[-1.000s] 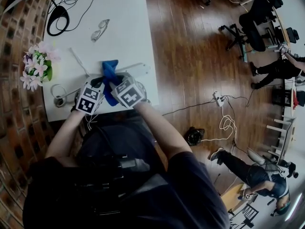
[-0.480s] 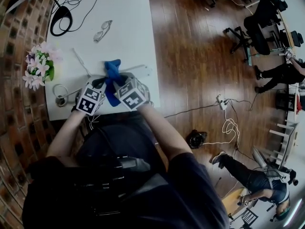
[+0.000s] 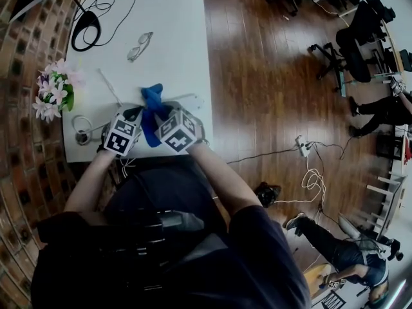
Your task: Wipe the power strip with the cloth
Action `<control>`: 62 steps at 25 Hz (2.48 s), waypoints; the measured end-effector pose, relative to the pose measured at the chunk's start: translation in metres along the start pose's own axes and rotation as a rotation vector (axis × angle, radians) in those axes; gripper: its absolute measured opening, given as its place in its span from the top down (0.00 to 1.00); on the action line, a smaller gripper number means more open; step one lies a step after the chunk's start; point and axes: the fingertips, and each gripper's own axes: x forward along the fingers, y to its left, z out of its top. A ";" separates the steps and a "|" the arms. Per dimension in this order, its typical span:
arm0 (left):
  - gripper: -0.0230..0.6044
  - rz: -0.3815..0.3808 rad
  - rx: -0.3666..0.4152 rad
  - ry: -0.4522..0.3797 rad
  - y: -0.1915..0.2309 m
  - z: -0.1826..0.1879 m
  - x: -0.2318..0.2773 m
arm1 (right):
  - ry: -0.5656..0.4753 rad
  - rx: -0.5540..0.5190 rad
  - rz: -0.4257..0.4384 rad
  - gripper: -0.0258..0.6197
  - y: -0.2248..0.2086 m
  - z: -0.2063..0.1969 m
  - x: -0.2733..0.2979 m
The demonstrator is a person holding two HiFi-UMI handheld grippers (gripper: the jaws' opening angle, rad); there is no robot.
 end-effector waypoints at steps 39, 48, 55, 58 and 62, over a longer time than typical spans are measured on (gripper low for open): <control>0.95 0.403 -0.009 0.210 0.022 -0.011 -0.011 | -0.058 -0.175 0.083 0.87 -0.064 -0.043 -0.047; 0.95 0.266 0.082 0.007 -0.041 0.069 -0.006 | -0.067 -0.187 0.099 0.86 -0.071 -0.046 -0.048; 0.95 0.232 0.112 0.103 -0.056 0.043 0.023 | -0.062 -0.177 0.101 0.87 -0.075 -0.046 -0.051; 0.95 0.241 0.098 0.088 -0.055 0.045 0.023 | -0.069 -0.164 0.090 0.87 -0.082 -0.049 -0.055; 0.95 0.248 0.087 0.074 -0.054 0.046 0.024 | -0.075 -0.148 0.076 0.87 -0.090 -0.053 -0.059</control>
